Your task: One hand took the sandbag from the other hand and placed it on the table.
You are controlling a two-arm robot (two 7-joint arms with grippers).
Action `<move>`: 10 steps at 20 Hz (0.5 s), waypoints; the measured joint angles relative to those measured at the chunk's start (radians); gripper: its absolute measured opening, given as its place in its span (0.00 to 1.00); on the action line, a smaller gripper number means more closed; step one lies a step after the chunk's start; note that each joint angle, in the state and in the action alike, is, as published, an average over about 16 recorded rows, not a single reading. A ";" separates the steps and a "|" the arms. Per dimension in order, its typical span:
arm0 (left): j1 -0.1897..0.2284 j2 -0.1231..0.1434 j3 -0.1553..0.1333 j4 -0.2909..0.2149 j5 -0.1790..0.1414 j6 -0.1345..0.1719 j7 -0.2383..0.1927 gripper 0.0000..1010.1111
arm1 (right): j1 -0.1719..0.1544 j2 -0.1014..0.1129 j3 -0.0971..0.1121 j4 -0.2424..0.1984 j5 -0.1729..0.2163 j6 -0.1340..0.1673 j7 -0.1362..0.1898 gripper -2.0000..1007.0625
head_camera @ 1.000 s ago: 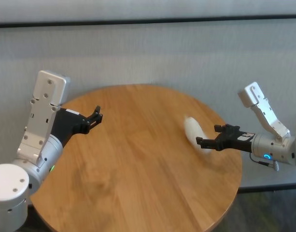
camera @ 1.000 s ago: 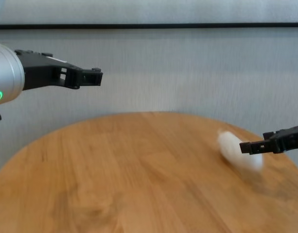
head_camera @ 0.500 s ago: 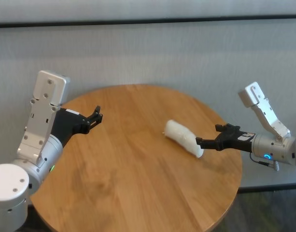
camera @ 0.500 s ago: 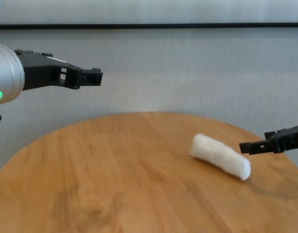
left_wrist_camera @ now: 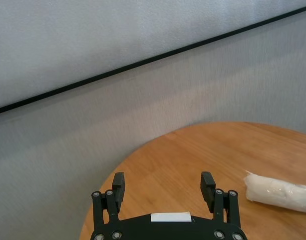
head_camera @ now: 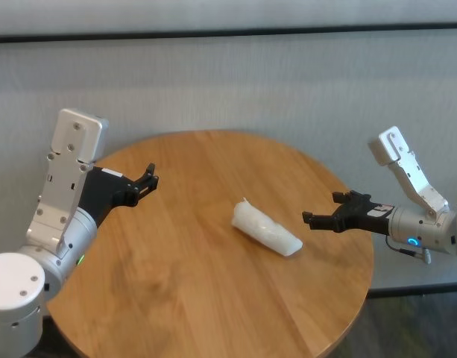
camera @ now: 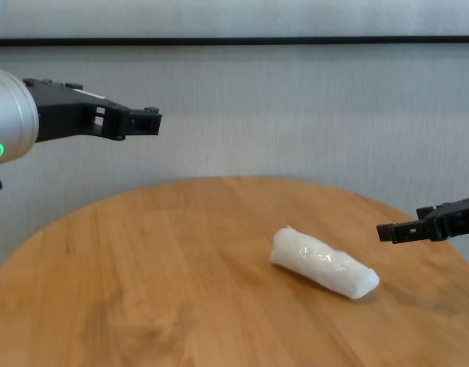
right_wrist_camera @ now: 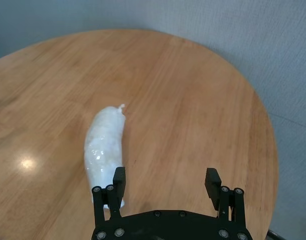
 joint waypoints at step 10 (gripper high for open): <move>0.000 0.000 0.000 0.000 0.000 0.000 0.000 0.99 | 0.001 -0.022 -0.003 -0.033 -0.045 -0.055 -0.033 0.99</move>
